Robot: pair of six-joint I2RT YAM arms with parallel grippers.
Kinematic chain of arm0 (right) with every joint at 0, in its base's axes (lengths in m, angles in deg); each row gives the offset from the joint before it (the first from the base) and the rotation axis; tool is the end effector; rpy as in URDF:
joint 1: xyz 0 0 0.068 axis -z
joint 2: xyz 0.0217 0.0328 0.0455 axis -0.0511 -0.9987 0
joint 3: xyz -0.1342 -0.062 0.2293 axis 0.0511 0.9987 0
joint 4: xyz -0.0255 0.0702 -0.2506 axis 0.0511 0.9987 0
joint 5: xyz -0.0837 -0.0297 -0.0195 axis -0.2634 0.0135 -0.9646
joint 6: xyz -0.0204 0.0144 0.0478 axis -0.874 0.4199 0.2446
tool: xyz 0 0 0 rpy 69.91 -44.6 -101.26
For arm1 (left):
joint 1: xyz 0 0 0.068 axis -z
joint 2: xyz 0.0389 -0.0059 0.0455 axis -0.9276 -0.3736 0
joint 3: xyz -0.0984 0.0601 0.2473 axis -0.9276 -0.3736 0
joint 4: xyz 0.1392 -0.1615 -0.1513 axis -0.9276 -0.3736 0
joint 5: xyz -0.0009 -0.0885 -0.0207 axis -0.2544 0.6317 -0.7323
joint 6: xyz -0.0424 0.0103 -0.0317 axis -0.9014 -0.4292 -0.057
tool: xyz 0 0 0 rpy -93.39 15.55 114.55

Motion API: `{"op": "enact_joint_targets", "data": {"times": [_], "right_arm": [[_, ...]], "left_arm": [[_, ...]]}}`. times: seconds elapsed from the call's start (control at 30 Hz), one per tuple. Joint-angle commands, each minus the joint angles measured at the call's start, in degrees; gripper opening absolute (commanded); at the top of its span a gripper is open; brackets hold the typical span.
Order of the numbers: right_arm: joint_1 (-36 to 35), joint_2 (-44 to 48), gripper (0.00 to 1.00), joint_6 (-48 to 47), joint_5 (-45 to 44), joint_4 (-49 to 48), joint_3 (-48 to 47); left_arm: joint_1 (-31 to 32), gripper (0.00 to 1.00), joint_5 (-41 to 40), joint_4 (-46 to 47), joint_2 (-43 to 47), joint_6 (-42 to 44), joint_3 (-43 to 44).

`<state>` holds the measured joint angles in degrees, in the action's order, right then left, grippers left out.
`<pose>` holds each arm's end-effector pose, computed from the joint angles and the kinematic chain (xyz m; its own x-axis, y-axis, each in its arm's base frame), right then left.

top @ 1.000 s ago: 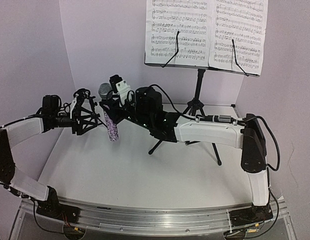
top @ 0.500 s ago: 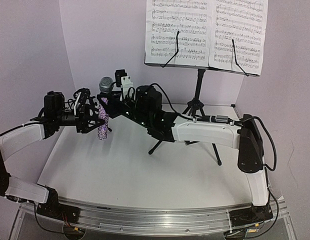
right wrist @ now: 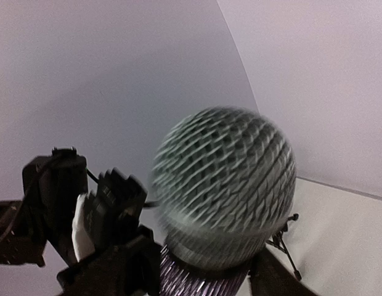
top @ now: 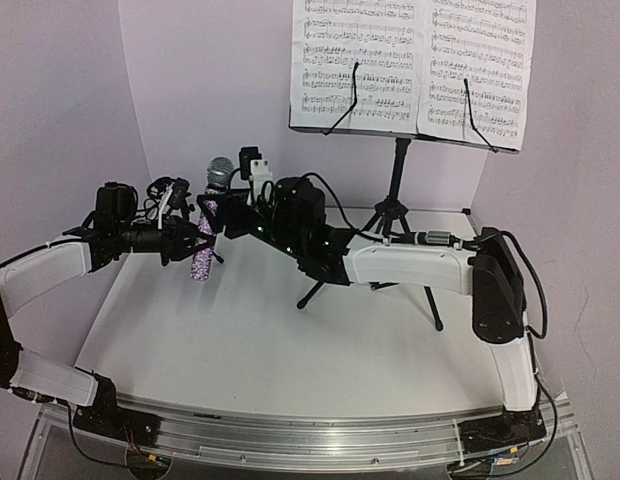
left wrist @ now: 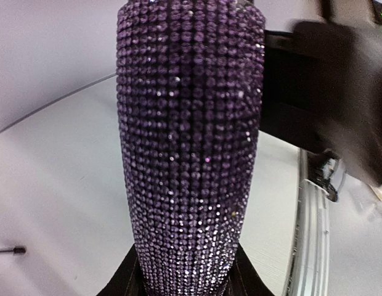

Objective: Pack up the instrument practice props

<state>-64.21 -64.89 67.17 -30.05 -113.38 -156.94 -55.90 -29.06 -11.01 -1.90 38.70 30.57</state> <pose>0.2596 0.4634 0.3284 -0.1636 0.3286 -0.9302 -0.7898 0.5213 0.3230 0.2579 -0.0859 0.2878 -0.3088 0.1369 -0.9412 0.8965 0.3724 -0.2399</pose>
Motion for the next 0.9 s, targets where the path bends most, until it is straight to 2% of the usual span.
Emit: {"op": "enact_joint_targets", "data": {"times": [0.0, 0.13, 0.3, 0.4, 0.53, 0.67, 0.87], "right_arm": [[-1.73, 5.97, 0.86, -3.09, -1.51, 1.90, 6.62], [-2.70, 9.45, 0.88, -6.09, -3.44, 7.36, 11.32], [-3.99, 11.90, 0.90, -8.05, -5.84, 7.81, 15.89], [-4.19, 12.57, 0.91, -8.03, -6.28, 7.85, 16.87], [-4.28, 13.09, 0.92, -8.30, -6.60, 7.81, 17.38], [-4.29, 13.45, 0.93, -8.39, -6.64, 7.79, 17.73], [-4.34, 14.33, 0.95, -8.81, -6.91, 7.74, 18.07]], "left_arm": [[-3.14, 0.00, -29.30, -14.30, 0.25, 2.61, 1.75], [-4.08, 0.00, -45.46, -27.71, -2.75, 8.25, 2.86], [-11.43, 0.00, -50.61, -32.99, -4.38, 10.72, -1.31], [-15.07, 0.00, -51.81, -33.03, -7.28, 9.76, -2.38], [-18.65, 0.00, -52.97, -28.70, -12.77, 9.05, -2.75], [-18.93, 0.00, -54.31, -22.09, -19.86, 8.52, 0.23], [-19.64, 0.00, -53.43, -19.67, -30.77, 2.90, 6.83]]}}
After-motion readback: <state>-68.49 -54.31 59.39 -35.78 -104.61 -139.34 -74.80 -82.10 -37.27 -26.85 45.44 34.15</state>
